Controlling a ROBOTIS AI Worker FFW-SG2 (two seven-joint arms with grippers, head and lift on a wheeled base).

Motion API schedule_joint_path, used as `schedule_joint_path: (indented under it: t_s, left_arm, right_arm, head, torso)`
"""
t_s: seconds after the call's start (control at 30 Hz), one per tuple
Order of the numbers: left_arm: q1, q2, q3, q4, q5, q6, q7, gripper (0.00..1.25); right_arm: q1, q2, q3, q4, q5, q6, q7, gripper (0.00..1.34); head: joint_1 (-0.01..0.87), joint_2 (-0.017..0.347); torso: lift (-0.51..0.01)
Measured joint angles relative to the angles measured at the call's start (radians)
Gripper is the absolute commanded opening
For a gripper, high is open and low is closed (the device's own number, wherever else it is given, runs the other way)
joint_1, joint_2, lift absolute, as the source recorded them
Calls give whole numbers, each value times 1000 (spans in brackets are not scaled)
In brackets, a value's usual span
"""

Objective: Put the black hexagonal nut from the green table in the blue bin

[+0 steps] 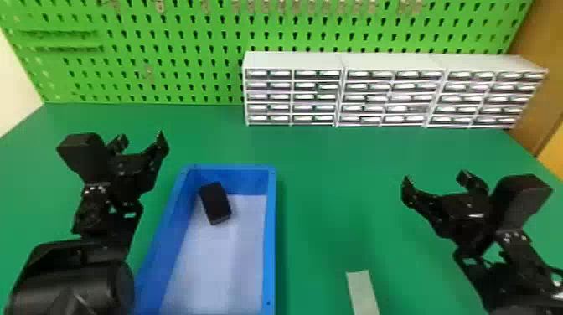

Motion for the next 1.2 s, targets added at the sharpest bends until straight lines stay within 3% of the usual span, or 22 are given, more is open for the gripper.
schedule_joint_path:
  t_s: [1.2]
  left_arm:
    - [7,0,0,0,3,0,-1,765]
  right_arm:
    - [8,1,5,5,-2,-8,0,1235]
  head:
    - [686,51]
  torso:
    - [-97]
